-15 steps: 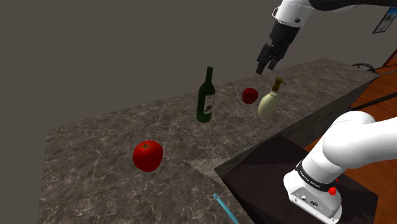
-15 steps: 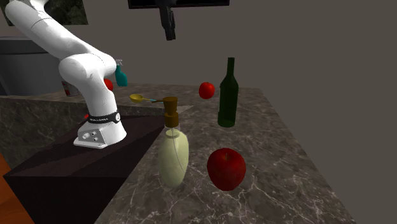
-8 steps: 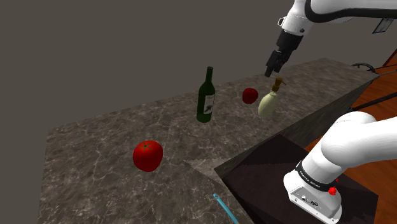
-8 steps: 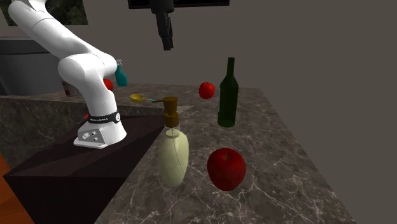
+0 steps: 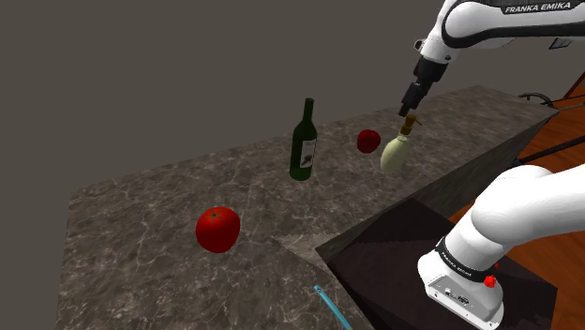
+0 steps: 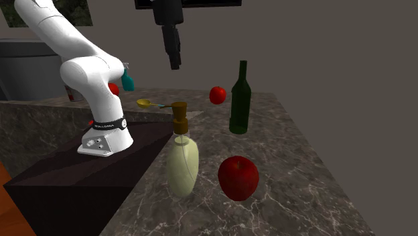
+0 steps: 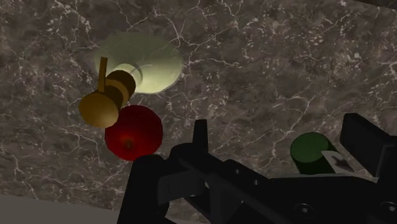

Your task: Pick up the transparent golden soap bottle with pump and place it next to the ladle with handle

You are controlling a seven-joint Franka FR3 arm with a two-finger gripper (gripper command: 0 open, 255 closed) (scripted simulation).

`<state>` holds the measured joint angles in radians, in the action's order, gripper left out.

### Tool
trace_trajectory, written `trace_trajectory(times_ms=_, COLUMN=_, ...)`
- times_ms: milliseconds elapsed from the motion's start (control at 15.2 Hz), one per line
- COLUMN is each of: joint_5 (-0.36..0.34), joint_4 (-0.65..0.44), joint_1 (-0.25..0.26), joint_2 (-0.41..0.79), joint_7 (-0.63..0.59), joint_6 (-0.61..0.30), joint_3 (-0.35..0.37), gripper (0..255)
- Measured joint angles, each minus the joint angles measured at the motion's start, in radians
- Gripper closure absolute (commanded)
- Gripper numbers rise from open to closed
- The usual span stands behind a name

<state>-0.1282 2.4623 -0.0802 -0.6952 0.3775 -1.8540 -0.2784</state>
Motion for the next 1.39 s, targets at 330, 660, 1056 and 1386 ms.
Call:
trace_trajectory(times_ms=330, joint_5=-0.045, joint_4=-0.033, joint_1=-0.014, joint_2=0.117, joint_7=0.145, joint_6=-0.089, joint_3=-0.121, gripper=0)
trace_trajectory(times_ms=660, joint_5=-0.045, joint_4=-0.11, joint_1=-0.004, joint_2=0.268, joint_7=0.289, joint_6=-0.168, joint_3=-0.234, gripper=0)
trace_trajectory(times_ms=1056, joint_5=-0.035, joint_4=-0.096, joint_1=0.001, joint_2=0.338, joint_7=0.349, joint_6=-0.251, joint_3=-0.284, gripper=0)
trace_trajectory(times_ms=1386, joint_5=-0.028, joint_4=-0.069, joint_1=0.005, joint_2=0.364, joint_7=0.357, joint_6=-0.303, joint_3=-0.296, gripper=0)
